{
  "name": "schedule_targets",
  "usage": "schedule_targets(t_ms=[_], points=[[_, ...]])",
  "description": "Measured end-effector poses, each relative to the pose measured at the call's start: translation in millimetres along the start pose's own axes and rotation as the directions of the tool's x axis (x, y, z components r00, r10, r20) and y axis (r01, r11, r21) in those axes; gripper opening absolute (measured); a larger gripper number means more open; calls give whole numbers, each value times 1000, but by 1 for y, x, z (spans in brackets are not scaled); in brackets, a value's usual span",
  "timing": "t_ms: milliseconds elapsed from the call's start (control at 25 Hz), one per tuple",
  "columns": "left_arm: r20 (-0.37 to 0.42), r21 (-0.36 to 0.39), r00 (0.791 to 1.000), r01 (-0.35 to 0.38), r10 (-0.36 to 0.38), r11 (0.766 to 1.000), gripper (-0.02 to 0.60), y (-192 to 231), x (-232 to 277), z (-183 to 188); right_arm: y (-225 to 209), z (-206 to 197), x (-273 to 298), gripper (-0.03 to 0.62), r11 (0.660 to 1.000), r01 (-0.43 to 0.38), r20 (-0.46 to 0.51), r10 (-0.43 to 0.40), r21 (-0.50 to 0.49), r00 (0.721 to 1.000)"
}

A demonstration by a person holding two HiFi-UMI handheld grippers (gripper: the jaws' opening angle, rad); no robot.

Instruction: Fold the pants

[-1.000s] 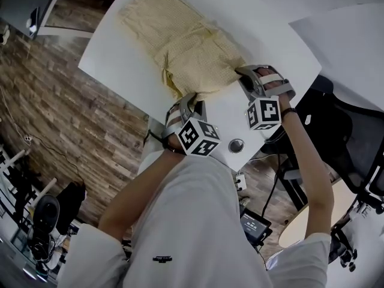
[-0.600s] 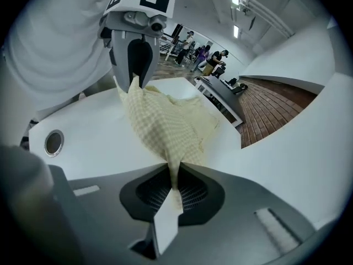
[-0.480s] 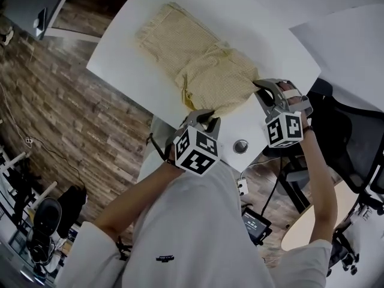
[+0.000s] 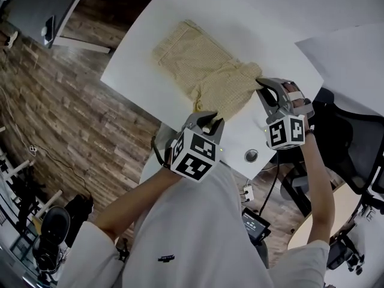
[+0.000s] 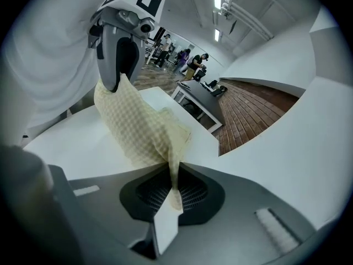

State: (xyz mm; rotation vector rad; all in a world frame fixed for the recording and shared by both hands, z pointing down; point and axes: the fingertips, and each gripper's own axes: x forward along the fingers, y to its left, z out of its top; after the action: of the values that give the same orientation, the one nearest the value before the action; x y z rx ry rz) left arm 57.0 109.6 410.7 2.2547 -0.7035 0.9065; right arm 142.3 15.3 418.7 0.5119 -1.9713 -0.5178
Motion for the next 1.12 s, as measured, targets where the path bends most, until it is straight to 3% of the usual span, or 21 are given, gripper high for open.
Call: schedule_targets(t_ms=[600, 1120], points=[[39, -24, 998, -40, 41, 999, 58, 125, -34, 32, -66, 66, 93, 29, 998, 54, -37, -54, -13, 998], [-7, -60, 994, -109, 108, 992, 58, 228, -30, 23, -82, 97, 185, 31, 1000, -15, -98, 16, 11, 995]])
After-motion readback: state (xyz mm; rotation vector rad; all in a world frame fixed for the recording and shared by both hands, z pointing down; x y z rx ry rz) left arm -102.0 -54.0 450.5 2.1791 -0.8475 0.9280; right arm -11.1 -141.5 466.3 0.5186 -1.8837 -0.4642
